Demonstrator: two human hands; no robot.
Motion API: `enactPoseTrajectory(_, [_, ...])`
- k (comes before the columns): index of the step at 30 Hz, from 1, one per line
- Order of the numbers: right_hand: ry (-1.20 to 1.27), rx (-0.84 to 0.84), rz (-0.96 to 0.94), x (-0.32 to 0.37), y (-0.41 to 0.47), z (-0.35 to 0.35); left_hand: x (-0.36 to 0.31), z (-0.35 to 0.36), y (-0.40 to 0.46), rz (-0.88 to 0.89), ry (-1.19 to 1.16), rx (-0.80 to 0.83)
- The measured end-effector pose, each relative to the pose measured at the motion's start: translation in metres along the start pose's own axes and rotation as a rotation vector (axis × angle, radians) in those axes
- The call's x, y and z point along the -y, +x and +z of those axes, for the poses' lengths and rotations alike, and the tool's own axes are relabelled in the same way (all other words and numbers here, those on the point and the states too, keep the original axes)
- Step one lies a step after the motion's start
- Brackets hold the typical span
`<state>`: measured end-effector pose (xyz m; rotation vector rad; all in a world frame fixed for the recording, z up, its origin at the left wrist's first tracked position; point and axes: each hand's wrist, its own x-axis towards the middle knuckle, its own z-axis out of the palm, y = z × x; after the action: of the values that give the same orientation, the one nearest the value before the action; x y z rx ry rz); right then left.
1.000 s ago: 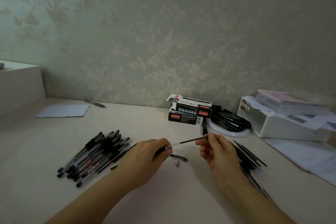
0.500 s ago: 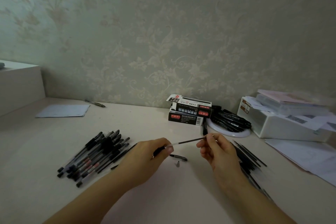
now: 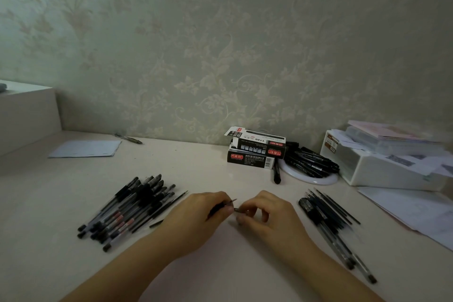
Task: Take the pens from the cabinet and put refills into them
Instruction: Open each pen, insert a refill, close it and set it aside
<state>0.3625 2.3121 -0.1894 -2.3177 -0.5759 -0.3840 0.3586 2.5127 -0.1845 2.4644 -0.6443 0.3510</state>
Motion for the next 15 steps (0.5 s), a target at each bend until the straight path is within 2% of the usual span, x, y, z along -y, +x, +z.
enactPoseTrajectory(6, [-0.068,0.068,0.0,-0.004,0.0,0.005,-0.001,-0.001,0.0,-0.012,-0.019,0.001])
enactPoseTrajectory(8, [0.043,-0.007,0.049,-0.003,0.001,0.002,-0.001,0.0,-0.001,-0.02,-0.013,0.0])
enactPoseTrajectory(11, [0.358,-0.14,0.163,-0.003,0.004,-0.005,0.0,0.001,-0.002,-0.012,0.0,0.001])
enactPoseTrajectory(15, [0.602,-0.118,0.191,-0.001,0.003,-0.006,-0.002,0.002,0.0,0.036,0.004,0.015])
